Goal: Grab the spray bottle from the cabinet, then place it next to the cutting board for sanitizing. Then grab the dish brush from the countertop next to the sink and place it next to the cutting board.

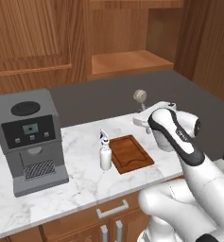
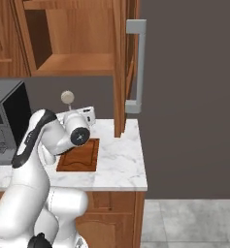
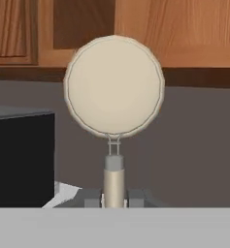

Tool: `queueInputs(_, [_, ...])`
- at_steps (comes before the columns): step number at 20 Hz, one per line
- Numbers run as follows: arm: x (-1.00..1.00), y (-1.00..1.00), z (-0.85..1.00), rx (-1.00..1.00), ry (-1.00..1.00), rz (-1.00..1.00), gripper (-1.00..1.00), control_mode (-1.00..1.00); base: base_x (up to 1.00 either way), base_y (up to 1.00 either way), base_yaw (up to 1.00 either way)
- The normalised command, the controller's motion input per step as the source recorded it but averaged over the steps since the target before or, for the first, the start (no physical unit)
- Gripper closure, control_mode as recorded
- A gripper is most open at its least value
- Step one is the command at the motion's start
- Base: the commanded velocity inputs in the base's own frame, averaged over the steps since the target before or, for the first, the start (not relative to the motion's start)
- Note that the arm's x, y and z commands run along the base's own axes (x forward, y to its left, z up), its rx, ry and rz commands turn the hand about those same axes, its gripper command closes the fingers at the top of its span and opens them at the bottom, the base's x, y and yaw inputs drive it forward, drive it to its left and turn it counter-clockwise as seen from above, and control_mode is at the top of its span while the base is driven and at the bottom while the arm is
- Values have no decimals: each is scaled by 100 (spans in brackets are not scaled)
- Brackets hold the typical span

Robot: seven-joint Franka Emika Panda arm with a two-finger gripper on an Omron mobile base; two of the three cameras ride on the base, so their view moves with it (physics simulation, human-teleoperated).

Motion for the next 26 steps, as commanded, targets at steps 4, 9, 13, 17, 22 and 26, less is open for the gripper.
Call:
queueInputs(4, [47,-2,-52,-11,36,-6,100,-100,0,0,0])
queueInputs(9, [36,-26,-42,-9,45,-6,100,-100,0,0,0])
queueInputs(13, [9,-48,-18,0,30,-4,100,-100,0,0,0])
queueInputs(17, [4,-30,-18,-3,22,-3,100,-100,0,0,0])
queueInputs(22, [11,-7,-26,-13,16,-4,100,-100,0,0,0])
queueInputs(26, [18,-31,-28,-9,19,-3,100,-100,0,0,0])
